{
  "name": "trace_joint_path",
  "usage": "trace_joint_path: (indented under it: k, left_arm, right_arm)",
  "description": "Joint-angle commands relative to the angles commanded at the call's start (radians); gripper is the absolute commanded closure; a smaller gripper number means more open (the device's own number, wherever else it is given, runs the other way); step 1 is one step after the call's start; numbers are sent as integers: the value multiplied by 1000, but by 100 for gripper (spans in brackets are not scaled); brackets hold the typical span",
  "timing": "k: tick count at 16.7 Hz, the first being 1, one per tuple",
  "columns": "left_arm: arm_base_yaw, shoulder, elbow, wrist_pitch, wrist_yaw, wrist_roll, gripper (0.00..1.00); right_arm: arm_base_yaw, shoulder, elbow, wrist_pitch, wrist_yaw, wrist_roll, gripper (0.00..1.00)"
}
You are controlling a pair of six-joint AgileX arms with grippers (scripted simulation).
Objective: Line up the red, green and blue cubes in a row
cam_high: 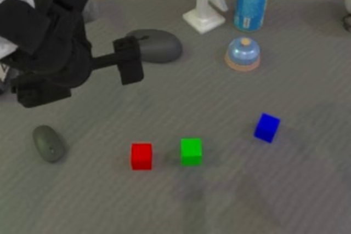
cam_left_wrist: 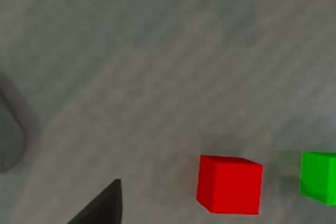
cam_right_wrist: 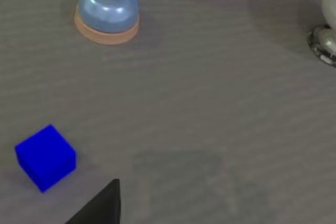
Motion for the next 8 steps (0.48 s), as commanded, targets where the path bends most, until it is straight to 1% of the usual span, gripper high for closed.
trace_joint_path:
  k: [4, 8]
  left_arm:
    - [153, -411, -373, 199, 0, 136, 0]
    - [289, -832, -716, 402, 6, 296, 0]
  right_arm:
    - [78, 449, 300, -219, 1, -127, 0]
    - [151, 817, 576, -418, 0, -244, 0]
